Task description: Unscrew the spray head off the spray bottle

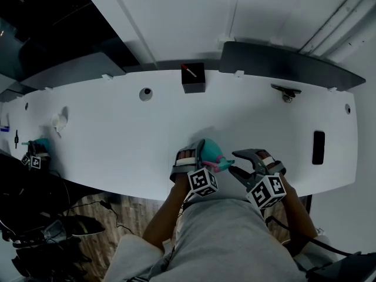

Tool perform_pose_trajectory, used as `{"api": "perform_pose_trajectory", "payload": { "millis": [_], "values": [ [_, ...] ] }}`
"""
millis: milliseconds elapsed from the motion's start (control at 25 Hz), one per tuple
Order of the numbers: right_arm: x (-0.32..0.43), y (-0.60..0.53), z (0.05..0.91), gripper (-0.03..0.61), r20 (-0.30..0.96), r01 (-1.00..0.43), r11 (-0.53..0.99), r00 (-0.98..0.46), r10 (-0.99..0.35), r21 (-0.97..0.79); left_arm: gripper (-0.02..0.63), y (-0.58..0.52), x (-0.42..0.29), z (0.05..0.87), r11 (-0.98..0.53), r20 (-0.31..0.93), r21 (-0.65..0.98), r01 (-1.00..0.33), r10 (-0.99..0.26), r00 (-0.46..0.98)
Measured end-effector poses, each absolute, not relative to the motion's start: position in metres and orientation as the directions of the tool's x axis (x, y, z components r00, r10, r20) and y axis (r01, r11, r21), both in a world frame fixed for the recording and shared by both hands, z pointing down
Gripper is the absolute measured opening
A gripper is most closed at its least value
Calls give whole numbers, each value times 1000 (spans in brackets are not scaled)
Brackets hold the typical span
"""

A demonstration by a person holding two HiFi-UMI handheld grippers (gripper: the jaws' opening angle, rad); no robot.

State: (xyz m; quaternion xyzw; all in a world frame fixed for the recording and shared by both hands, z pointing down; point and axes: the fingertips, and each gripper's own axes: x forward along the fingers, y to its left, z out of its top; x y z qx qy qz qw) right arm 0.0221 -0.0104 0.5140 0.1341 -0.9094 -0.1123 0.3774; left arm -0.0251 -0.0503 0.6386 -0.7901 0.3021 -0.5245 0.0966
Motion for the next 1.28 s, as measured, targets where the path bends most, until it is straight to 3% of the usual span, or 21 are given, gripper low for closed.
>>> {"api": "perform_pose_trajectory", "payload": {
  "millis": [80, 120, 160, 240, 280, 360, 520, 640, 760, 960, 1040, 1280],
  "values": [
    [37, -14, 498, 244, 557, -419, 907, -759, -337, -23, 387, -50, -27, 639, -796, 773, -462, -390, -577, 263],
    [46, -16, 490, 250, 484, -527, 803, -799, -357, -278, 387, -50, -27, 640, -795, 775, -461, -394, -577, 258],
    [55, -17, 485, 250, 409, -565, 616, -824, -392, -549, 387, -50, -27, 640, -793, 776, -464, -394, -579, 252],
    [65, -12, 488, 256, 313, -416, 127, -822, -476, -900, 387, -51, -27, 640, -789, 776, -478, -387, -585, 235],
    [66, -6, 494, 280, 300, -304, -76, -810, -503, -950, 387, -51, -27, 640, -786, 775, -487, -382, -590, 227],
    [58, 5, 505, 288, 308, -172, -297, -802, -512, -939, 387, -53, -26, 639, -781, 772, -503, -370, -598, 213],
    [47, 1, 514, 293, 355, -154, -395, -785, -508, -906, 387, -50, -24, 640, -787, 776, -532, -313, -601, 191],
    [47, -4, 521, 282, 412, -239, -386, -784, -464, -891, 387, -49, -22, 642, -793, 785, -541, -280, -595, 171],
    [49, -10, 525, 194, 447, -310, -351, -781, -436, -884, 387, -51, -22, 642, -795, 789, -543, -271, -593, 161],
    [55, -22, 528, 176, 475, -401, -256, -785, -399, -879, 387, -53, -25, 640, -793, 782, -549, -264, -599, 172],
    [59, -27, 530, 62, 508, -496, -131, -785, -355, -858, 387, -52, -26, 640, -794, 781, -553, -253, -600, 173],
    [52, -32, 524, 58, 609, -641, 400, -761, -222, -655, 387, -51, -25, 641, -800, 788, -535, -271, -588, 180]
  ]
}}
